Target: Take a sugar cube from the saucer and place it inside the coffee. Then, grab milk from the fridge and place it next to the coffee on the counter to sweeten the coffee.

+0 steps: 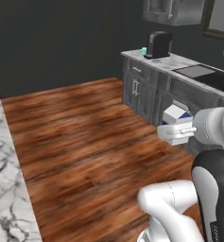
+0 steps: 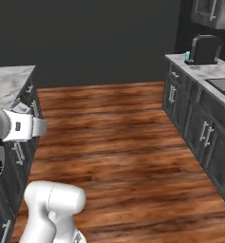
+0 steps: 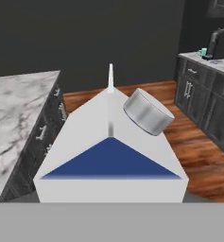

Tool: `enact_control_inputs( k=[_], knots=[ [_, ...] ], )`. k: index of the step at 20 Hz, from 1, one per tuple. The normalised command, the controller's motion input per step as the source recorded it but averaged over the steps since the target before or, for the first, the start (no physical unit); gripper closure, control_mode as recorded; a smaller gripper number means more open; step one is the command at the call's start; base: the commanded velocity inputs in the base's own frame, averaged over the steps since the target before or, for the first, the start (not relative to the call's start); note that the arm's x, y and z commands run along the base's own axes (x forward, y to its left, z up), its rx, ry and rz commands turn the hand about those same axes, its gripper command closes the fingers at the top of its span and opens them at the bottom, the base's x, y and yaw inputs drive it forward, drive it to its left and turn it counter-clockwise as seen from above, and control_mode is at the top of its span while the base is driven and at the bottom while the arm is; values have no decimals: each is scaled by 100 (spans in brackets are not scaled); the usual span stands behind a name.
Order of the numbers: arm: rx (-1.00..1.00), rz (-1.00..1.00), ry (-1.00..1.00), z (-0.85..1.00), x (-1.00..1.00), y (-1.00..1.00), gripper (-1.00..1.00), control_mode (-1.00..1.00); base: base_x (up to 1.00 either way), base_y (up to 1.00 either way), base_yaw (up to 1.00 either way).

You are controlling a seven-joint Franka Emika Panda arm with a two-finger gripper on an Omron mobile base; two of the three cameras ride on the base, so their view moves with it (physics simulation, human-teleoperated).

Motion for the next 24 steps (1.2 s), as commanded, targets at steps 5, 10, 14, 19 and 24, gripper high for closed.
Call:
enact_control_inputs(
  k=[5,10,14,19,24],
  knots=[
    [0,0,0,0,0,0,100,100,100,-56,0],
    [0,0,0,0,0,0,100,100,100,-38,-1],
    [0,0,0,0,0,0,100,100,100,-3,-11],
    [0,0,0,0,0,0,100,100,100,15,-25],
    [0,0,0,0,0,0,100,100,100,35,-28]
  ],
)
